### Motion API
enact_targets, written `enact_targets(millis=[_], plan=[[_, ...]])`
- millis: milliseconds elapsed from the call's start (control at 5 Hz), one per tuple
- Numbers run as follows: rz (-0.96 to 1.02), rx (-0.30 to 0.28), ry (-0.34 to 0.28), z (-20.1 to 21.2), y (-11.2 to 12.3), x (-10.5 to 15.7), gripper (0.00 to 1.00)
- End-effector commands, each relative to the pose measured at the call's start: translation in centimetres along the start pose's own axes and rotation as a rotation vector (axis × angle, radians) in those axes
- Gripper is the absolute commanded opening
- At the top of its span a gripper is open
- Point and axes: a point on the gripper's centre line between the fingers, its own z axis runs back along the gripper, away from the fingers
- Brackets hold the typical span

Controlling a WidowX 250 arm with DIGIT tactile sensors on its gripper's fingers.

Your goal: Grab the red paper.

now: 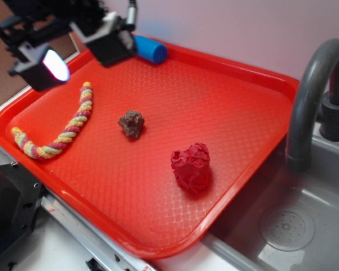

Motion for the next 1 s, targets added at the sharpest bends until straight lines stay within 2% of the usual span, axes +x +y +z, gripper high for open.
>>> enact_targets(millis=[0,200,800], plan=[[-0.028,-0.022,0.016,-6.1,-4.0,0.1,1.00],[-0.033,0.011,0.006,-8.2,-5.0,0.2,1.00],[-0.069,0.094,-0.006,-12.1,-4.4,-0.6,1.00]])
